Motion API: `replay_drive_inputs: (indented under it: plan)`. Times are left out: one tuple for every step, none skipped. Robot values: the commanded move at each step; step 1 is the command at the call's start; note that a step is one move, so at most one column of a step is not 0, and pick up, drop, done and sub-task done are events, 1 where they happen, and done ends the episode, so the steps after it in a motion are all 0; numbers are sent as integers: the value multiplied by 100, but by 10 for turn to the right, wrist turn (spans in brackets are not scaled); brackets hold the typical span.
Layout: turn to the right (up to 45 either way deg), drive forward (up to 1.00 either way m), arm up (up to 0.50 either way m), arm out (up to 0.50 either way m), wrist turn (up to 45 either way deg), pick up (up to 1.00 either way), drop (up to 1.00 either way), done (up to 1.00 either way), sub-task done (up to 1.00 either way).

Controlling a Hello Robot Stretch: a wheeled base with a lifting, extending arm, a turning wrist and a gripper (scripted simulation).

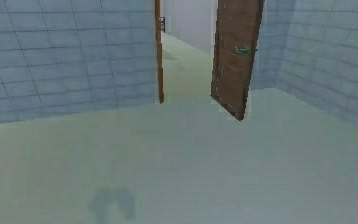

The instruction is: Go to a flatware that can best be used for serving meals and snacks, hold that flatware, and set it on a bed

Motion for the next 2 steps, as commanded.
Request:
replay_drive_inputs:
  plan:
    - [0, 100, 0, 0, 0, 0, 0, 0, 0]
    - [0, 100, 0, 0, 0, 0, 0, 0, 0]
